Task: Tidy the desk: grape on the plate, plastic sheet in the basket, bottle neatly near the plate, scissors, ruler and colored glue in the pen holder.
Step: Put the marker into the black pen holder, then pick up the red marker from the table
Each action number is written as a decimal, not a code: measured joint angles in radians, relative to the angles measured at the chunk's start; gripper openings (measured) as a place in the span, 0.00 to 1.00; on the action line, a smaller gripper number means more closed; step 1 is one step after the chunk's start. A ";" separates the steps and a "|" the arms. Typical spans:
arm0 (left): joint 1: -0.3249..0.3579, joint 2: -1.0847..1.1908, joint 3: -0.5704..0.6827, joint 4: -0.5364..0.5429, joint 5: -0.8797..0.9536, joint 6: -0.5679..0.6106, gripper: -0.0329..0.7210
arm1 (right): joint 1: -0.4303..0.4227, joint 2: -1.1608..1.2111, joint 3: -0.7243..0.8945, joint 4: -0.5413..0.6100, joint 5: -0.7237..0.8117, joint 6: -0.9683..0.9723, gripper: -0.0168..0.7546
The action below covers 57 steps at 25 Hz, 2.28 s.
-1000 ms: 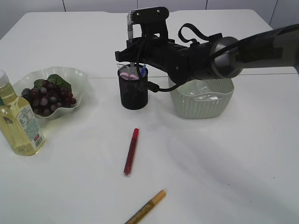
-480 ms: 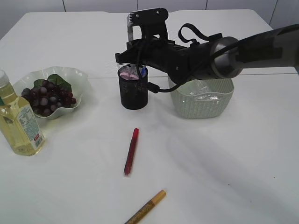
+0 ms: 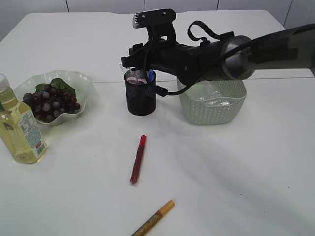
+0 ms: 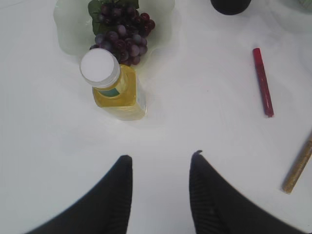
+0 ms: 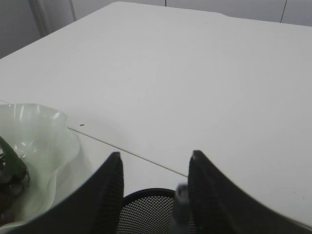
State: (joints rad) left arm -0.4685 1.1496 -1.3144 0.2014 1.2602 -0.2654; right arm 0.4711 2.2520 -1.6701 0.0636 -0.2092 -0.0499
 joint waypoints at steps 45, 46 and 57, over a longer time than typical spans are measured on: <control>0.000 0.000 0.000 -0.054 0.000 0.000 0.43 | 0.068 -0.164 -0.224 0.070 1.434 0.532 0.47; 0.000 0.000 0.000 -0.054 0.000 0.000 0.43 | 0.080 -0.148 -0.224 0.064 1.435 0.559 0.47; 0.000 0.000 0.000 -0.054 0.000 0.005 0.43 | 0.138 0.038 -0.272 0.061 1.427 0.706 0.47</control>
State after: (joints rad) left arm -0.4685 1.1496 -1.3144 0.1478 1.2602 -0.2607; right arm 0.6086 2.2896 -1.9422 0.1248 1.2181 0.6564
